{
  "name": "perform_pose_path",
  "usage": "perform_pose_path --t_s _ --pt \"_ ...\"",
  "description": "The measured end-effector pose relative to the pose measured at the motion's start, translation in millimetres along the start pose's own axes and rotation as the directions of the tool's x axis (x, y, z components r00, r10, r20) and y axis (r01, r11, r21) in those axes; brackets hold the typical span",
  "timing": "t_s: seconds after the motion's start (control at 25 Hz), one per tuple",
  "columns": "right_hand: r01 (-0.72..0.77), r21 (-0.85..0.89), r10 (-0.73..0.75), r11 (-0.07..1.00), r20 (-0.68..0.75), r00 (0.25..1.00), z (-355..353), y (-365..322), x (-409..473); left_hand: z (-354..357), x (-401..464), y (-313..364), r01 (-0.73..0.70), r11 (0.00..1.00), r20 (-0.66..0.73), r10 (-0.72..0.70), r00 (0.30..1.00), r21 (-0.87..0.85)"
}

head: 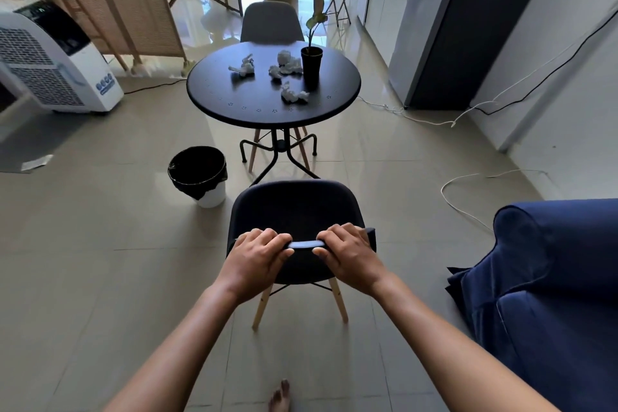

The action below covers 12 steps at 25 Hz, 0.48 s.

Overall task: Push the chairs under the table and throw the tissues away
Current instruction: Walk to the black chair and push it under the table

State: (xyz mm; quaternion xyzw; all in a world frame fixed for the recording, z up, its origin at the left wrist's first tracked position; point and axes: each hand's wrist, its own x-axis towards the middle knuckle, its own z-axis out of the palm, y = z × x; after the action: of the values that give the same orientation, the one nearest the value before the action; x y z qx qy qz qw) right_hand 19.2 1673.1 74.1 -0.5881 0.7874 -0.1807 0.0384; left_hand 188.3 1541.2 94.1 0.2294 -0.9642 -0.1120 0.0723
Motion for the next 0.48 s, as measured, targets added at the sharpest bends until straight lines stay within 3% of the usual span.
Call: perform_pose_path --t_s 0.48 --pt "-0.065 0.041 0.061 0.997 0.097 0.993 5 17 137 -5 115 -96 -0.042 0.999 0.021 0.042 0.999 -0.003"
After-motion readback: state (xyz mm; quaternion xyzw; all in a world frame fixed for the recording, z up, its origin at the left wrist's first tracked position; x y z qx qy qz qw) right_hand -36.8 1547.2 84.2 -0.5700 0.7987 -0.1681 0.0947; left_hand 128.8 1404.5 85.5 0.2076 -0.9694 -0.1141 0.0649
